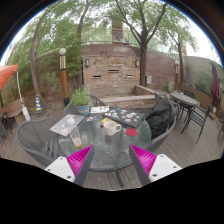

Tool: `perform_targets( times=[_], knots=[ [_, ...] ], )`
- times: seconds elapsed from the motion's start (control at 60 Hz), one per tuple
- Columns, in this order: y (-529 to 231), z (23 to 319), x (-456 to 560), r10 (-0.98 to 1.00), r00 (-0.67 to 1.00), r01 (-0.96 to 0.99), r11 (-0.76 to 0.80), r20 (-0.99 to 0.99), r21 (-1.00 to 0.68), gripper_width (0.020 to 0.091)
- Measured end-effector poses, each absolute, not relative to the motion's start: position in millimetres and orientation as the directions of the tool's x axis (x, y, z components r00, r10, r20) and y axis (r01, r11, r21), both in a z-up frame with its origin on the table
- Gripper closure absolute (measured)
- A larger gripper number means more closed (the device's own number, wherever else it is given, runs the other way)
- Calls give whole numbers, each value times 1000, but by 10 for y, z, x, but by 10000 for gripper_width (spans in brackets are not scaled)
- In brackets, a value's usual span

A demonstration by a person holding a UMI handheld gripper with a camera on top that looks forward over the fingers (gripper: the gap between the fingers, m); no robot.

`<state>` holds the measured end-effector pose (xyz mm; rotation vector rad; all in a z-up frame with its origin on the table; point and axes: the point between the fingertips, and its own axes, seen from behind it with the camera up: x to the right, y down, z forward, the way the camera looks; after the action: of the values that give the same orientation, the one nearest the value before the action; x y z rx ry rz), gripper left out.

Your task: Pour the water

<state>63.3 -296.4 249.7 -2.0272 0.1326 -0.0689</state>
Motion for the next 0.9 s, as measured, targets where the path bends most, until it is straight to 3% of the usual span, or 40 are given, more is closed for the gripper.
perform_targets(
  times=[0.267,0.45,0.633,0.9],
  knots=[
    [-2985,2373,452,-161,986,-44,-445,32,-894,303],
    [-2736,2307,-74,-80,997,-13,-408,21,-913,302],
    [-2212,1874,-825,19,999,-17,-381,-26,-924,307],
    [-703,1003,-1420,119,993,24,-296,-12,-955,309]
  ],
)
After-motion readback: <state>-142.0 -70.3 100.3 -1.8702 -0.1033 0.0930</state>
